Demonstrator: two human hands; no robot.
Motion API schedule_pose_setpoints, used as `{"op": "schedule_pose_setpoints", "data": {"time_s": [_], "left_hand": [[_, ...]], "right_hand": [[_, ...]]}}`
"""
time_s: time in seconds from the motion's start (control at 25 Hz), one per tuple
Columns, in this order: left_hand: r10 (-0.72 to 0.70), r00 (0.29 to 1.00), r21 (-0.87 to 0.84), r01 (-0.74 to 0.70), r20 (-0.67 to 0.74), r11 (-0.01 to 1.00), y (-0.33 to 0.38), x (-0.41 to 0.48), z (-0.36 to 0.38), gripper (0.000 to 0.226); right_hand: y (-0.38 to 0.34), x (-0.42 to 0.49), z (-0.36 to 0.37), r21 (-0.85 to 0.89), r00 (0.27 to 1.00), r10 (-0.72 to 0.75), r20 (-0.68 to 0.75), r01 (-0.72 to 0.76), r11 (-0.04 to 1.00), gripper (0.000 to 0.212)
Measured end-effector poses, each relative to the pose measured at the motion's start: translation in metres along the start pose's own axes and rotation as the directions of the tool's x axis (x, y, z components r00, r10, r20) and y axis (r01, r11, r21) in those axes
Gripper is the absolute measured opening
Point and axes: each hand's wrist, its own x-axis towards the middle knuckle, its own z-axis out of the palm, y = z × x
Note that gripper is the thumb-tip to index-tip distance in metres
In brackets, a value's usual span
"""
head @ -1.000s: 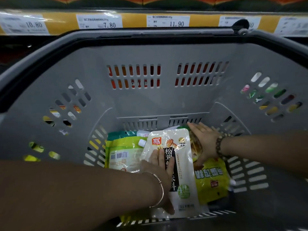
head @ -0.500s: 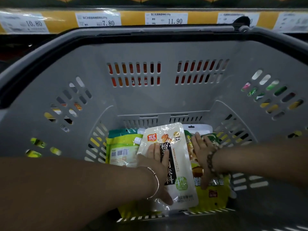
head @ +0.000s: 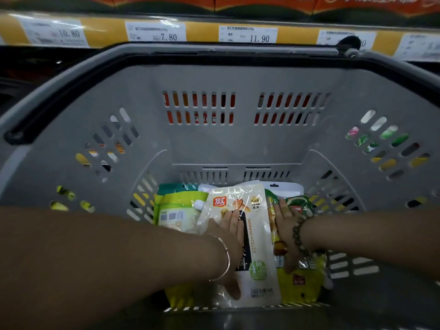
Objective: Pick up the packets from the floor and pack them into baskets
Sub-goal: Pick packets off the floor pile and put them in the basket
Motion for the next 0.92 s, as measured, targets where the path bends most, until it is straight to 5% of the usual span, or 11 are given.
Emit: {"op": "schedule_pose_setpoints", "data": {"time_s": [0.08,0.24,0.48,0.72,0.92], "left_hand": [[0.040,0.999,-0.001,-0.040,0.025,0.999,-0.012,-0.006,-0.017,0.105],[0.009,0.998,-0.049,-0.011,-0.056,0.999,-0.042,-0.031,-0.057,0.050],[-0.182,0.937,-0.095,0.160,-0.299,0.982,-0.100,-0.114,-0.085,0.058],[-0.370,0.634,-0.307,0.213,-0.679,0.928,-0.156,-0.254,-0.057,0.064],[-0.578,0.384,-0.555,0.181,-0.720,0.812,-0.201,-0.341,0.025,0.061]], "right_hand": [[0.006,0.006,-0.014,-0.023,0.996,-0.001,0.088,0.003,1.000,0.127],[0.010,-0.009,-0.049,-0.096,0.999,-0.002,-0.038,-0.001,0.995,0.087],[-0.022,-0.092,-0.127,0.034,0.932,-0.075,-0.355,0.093,0.995,0.069],[-0.097,-0.179,-0.190,0.106,0.695,-0.169,-0.698,0.334,0.936,0.054],[-0.208,-0.225,-0.230,0.049,0.459,-0.260,-0.850,0.559,0.828,0.053]]}}
